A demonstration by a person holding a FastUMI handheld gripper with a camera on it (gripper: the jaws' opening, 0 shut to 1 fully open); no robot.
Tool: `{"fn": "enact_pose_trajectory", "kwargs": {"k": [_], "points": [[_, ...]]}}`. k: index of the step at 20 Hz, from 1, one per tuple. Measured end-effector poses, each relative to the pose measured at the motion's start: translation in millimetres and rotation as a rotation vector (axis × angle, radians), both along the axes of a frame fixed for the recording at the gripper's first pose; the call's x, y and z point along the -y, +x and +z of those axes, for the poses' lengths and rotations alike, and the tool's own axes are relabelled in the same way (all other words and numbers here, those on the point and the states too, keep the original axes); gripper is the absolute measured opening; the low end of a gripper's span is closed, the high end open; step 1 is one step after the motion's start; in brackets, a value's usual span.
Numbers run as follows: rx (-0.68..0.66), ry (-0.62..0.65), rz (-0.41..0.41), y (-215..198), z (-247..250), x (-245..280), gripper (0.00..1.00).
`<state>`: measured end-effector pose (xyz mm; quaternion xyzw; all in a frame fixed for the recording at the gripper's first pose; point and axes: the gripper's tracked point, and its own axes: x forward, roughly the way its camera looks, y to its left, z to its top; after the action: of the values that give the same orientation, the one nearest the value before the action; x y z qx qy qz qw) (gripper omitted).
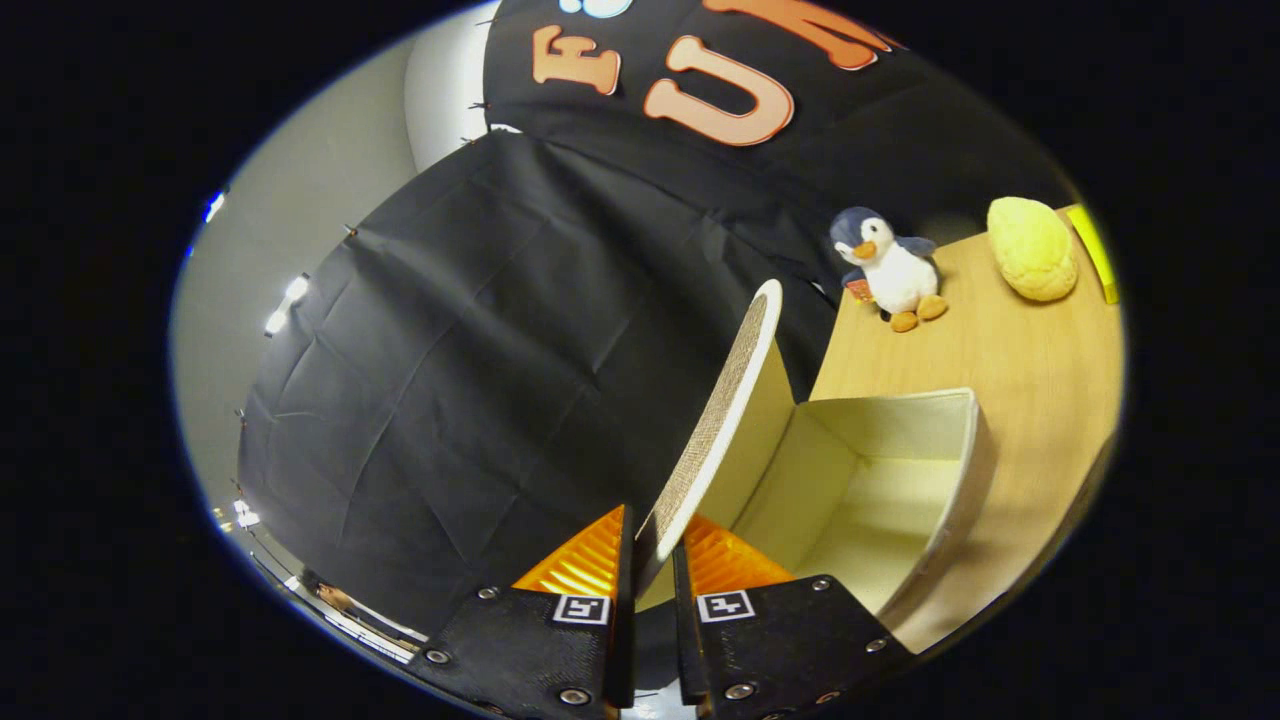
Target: Open the storage box then place both shoes into the box .Put the left shoe in first, then the right shoe, with the right side of both shoes facing outward in a uniform manner.
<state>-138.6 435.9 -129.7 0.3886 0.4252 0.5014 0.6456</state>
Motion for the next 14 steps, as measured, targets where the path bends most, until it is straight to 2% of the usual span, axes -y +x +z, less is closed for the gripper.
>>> {"fn": "enact_pose_trajectory", "kwargs": {"k": [8, 14], "points": [[0.049, -0.024, 0.051, -8, 29, -76, 0.20], [0.048, -0.067, 0.096, -15, 25, -141, 0.20]]}}
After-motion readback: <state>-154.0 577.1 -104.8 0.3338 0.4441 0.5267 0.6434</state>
